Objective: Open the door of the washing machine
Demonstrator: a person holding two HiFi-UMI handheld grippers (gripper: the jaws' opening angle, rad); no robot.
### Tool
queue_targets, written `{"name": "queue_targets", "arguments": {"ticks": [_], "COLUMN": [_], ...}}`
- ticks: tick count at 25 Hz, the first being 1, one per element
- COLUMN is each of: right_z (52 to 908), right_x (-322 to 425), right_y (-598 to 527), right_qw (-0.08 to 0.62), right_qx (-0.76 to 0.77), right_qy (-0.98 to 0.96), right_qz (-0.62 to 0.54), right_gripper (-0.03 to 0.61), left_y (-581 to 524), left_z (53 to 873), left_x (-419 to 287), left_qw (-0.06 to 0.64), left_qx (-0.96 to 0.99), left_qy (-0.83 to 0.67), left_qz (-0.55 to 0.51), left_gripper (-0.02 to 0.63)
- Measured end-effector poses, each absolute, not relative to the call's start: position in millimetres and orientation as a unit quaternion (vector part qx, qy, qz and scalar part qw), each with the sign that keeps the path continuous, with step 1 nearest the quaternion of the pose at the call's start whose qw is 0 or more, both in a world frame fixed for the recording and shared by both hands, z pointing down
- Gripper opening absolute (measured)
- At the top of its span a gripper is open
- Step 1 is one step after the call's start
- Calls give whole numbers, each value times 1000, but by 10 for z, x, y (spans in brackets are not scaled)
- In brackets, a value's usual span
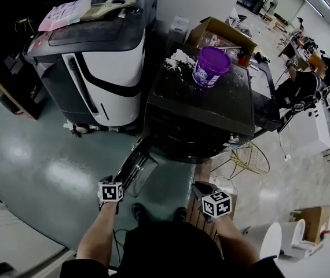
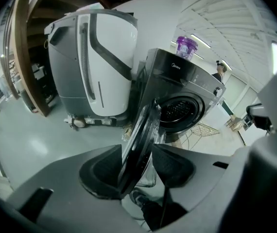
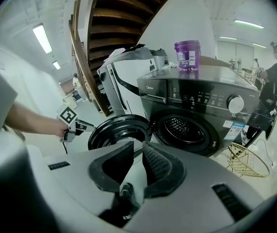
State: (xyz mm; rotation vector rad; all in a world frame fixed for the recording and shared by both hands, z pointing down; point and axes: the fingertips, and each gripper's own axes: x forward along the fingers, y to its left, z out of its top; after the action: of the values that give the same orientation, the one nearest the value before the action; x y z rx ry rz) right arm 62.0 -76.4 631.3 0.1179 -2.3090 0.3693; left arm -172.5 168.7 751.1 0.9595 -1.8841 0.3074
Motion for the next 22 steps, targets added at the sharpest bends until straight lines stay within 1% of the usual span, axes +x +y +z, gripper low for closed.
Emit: {"name": "queue_targets", "arguments": {"ticks": [5, 12, 18, 22], "right_z": [6198, 5906, 5646, 5423], "right_x": [647, 748, 946, 1081], "right_y": [-938, -1371, -1746, -1907], "right_qw": [376, 332, 271, 236], "right_qx": [30, 23, 37, 42], "right_qy": [-915, -932, -948, -959], "right_qz": [146, 141, 163, 153], "right_gripper": [69, 54, 41, 32], "left_y": [1619, 1126, 501, 108], "left_z": [7035, 6481, 6001, 5687], "left_x": [-1699, -1380, -990, -746], "left_qw": [446, 399, 357, 323], "left_qx": [378, 392, 431, 452], "left_qy": [-806, -826, -827, -829], "left_qz": [95, 64, 54, 65], "left_gripper": [209, 207, 196, 193]}}
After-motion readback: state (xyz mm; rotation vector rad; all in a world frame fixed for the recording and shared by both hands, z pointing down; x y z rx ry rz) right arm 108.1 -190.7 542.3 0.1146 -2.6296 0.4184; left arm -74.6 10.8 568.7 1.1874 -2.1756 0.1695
